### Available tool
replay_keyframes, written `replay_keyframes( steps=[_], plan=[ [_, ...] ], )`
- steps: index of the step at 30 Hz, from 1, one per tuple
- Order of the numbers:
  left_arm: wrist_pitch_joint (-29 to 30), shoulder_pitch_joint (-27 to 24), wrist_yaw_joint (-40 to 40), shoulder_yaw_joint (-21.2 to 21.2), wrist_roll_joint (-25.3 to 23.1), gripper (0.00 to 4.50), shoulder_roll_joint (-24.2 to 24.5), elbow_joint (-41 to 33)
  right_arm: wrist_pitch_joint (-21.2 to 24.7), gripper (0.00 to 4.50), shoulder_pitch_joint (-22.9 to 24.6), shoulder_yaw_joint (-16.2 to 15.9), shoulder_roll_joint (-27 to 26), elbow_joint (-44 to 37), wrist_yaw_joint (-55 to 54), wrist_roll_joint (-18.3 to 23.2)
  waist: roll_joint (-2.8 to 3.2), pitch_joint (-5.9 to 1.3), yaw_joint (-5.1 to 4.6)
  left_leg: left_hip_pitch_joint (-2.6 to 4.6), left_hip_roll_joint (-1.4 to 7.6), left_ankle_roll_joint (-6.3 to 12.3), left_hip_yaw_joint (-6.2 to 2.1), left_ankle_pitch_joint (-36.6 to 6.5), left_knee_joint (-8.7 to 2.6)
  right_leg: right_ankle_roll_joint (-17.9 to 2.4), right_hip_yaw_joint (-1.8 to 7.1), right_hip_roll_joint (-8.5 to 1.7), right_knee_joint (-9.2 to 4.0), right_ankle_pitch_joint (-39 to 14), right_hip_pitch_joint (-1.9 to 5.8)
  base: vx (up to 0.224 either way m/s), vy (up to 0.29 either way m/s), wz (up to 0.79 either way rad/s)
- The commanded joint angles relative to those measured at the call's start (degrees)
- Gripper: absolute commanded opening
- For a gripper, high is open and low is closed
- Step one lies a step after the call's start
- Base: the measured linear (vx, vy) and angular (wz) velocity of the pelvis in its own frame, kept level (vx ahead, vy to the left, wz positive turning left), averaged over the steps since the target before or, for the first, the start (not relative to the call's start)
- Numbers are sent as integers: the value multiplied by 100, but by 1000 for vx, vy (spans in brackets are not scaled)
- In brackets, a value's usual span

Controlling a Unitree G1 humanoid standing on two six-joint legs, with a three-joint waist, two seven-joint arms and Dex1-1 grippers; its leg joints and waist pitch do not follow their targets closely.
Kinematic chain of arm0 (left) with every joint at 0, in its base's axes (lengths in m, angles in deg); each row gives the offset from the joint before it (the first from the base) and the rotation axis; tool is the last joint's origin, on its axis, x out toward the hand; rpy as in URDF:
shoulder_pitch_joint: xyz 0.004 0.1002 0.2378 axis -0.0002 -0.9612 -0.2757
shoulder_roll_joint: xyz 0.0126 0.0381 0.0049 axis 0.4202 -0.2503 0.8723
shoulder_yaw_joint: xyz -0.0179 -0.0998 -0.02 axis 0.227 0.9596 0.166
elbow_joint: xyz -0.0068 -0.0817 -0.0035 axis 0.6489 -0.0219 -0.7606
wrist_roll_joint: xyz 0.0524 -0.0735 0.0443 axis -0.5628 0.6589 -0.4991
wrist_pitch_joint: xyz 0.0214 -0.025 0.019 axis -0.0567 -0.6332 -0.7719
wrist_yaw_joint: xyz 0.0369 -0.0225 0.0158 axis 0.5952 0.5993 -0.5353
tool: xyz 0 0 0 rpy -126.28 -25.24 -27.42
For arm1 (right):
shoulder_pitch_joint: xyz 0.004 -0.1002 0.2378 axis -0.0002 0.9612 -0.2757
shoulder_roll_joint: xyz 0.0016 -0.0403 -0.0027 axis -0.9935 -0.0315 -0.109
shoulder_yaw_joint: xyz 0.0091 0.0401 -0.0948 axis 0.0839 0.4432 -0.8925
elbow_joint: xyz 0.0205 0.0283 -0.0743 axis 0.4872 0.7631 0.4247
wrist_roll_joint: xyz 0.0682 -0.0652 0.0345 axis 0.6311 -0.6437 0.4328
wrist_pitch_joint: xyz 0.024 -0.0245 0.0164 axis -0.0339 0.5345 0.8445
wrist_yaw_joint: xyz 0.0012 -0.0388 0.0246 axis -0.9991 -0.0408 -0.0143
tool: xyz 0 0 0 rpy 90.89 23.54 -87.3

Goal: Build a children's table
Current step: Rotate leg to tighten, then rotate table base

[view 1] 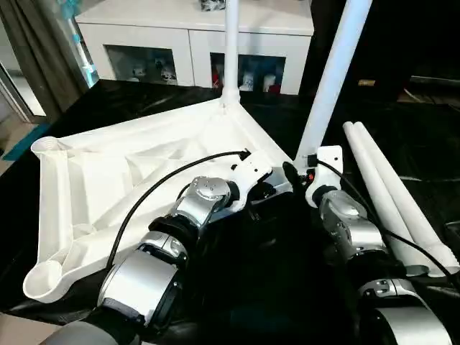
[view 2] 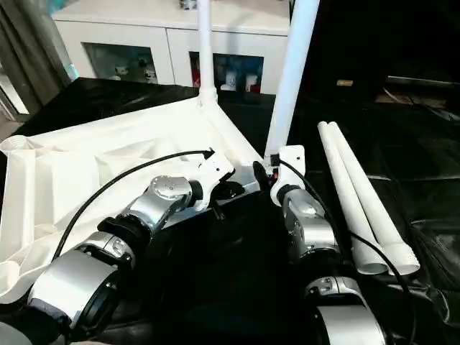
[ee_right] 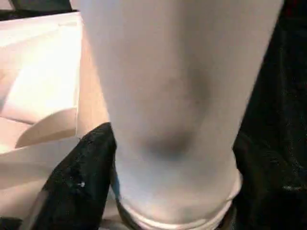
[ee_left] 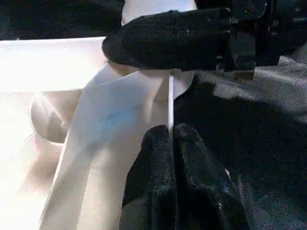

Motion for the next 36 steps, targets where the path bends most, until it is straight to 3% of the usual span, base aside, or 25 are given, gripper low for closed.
replay_keyframes(
  steps=[1, 4, 5, 7, 9, 11, 13, 15, 18, 19, 20, 21, 24, 26, 27, 28, 29, 31, 32, 34, 36],
  plan=[
    [-303, 124, -63, -4, 94, 0, -191, -71, -4, 366, 104, -191, -180, 181, 67, -101, -77, -383, -41, 149, 412, 456, -269, -718, -402, -1373, 297, -542, -413, -396, 256, 0, 0, 0],
    [-528, 111, -63, 25, 91, 0, -193, -77, -135, 379, 177, -209, -18, -148, 32, -170, -100, -381, -26, 151, 414, 480, -266, -677, -400, -1386, 302, -556, -407, -378, 257, 0, 0, 0],
    [-655, 113, 97, 44, 66, 0, -185, -91, -95, 379, 287, -185, 75, -459, 103, -124, -137, -377, -19, 146, 409, 527, -255, -640, -395, -1357, 306, -550, -411, -377, 256, 0, 0, 0],
    [-642, 166, 303, 201, 171, 0, -197, -110, -6, 379, 551, -91, 248, -1105, 235, 1, -139, -376, 25, 159, 422, 626, -250, -557, -389, -1262, 317, -535, -404, -230, 259, 0, 0, 0],
    [-688, 210, 237, 357, 338, 56, -196, -162, 81, 389, 817, 34, 382, -1643, 299, 93, -155, -425, 49, 108, 412, 802, -261, -281, -354, -1271, 304, -554, -329, 195, 274, 0, 0, 0],
    [-748, 231, 214, 421, 403, 59, -160, -217, 148, 389, 1028, 123, 476, -2033, 347, 148, -138, -445, 40, 91, 409, 953, -260, -105, -326, -1385, 290, -546, -285, 538, 246, 0, 0, 0],
    [-778, 232, 209, 459, 440, 71, -122, -272, 173, 389, 1162, 153, 525, -2272, 400, 176, -128, -438, 42, 85, 411, 1013, -260, -104, -316, -1400, 284, -539, -275, 611, 238, 0, 0, 0],
    [-805, 242, 315, 652, 570, 100, 123, -509, 304, 389, 1470, 132, 693, -2823, 588, 244, -167, -402, 40, 64, 404, 1034, -253, -320, -326, -1364, 280, -555, -326, 312, 252, 0, 0, 0],
    [-646, 199, 410, 774, 568, 122, 469, -729, 581, 389, 1630, -44, 855, -3089, 858, 247, -175, -370, -12, 62, 377, 885, -254, -521, -346, -1278, 266, -518, -388, -342, 239, 0, 0, 0],
    [-602, 183, 436, 782, 542, 136, 558, -774, 608, 389, 1661, -99, 894, -3128, 928, 226, -175, -370, -12, 62, 377, 885, -254, -521, -346, -1278, 266, -518, -388, -342, 239, 0, 0, 0],
    [-408, 102, 548, 839, 458, 136, 918, -932, 763, 389, 1769, -288, 1016, -3283, 1164, 198, -208, -365, -19, 67, 378, 815, -255, -586, -355, -1214, 269, -504, -395, -546, 238, 0, 0, 0],
    [-253, 39, 645, 891, 421, 148, 1151, -1040, 846, 389, 1816, -373, 1063, -3343, 1289, 203, -177, -355, -30, 51, 380, 775, -265, -605, -360, -1176, 274, -509, -392, -631, 236, 0, 0, 0],
    [114, -137, 1006, 1030, 284, 155, 1709, -1254, 878, 389, 1874, -423, 1073, -3423, 1383, 222, -175, -366, -60, 77, 399, 656, -279, -610, -376, -1160, 271, -489, -371, -641, 214, 0, 0, 0],
    [280, -277, 1144, 1065, 172, 181, 1994, -1425, 957, 389, 1910, -417, 1056, -3492, 1411, 291, -134, -373, -76, 114, 407, 567, -270, -533, -378, -1225, 286, -467, -344, -425, 176, 0, 0, 0],
    [496, -473, 1312, 1116, 17, 188, 2330, -1687, 1071, 389, 1925, -423, 1033, -3531, 1472, 389, -184, -373, -80, 110, 418, 563, -269, -512, -383, -1247, 288, -469, -328, -332, 187, 0, 0, 0],
    [496, -473, 1312, 1116, 17, 193, 2330, -1687, 1071, 389, 1925, -423, 1033, -3531, 1472, 389, -133, -374, -68, 114, 436, 564, -281, -433, -388, -1264, 292, -474, -296, -195, 178, 0, 0, 0],
    [641, -575, 1407, 1161, -48, 201, 2487, -1834, 1137, 389, 1927, -441, 1028, -3544, 1503, 420, -125, -380, -65, 142, 439, 529, -268, -383, -383, -1298, 294, -466, -280, -59, 163, 0, 0, 0],
    [1035, -797, 1697, 1100, -416, 220, 2958, -2061, 1270, 389, 1892, -579, 1038, -3483, 1597, 364, -144, -368, -48, 127, 441, 494, -269, -364, -391, -1321, 294, -467, -260, 31, 165, 0, 0, 0],
    [1202, -911, 1794, 1020, -624, 226, 3213, -2125, 1301, 389, 1847, -701, 1048, -3373, 1614, 242, -195, -361, -52, 137, 432, 460, -259, -408, -398, -1276, 300, -466, -278, -43, 160, 0, 0, 0],
    [1283, -961, 1801, 993, -648, 229, 3293, -2152, 1293, 389, 1833, -744, 1057, -3336, 1605, 175, -150, -348, -34, 160, 429, 318, -261, -523, -411, -1240, 308, -477, -300, -222, 137, 0, 0, 0],
    [1448, -1129, 1805, 732, -894, 229, 3611, -2052, 1444, 389, 1715, -815, 1019, -3126, 1497, 32, -189, -330, 4, 209, 433, 177, -244, -716, -422, -1219, 323, -473, -332, -380, 99, 0, 0, 0]
  ],
)
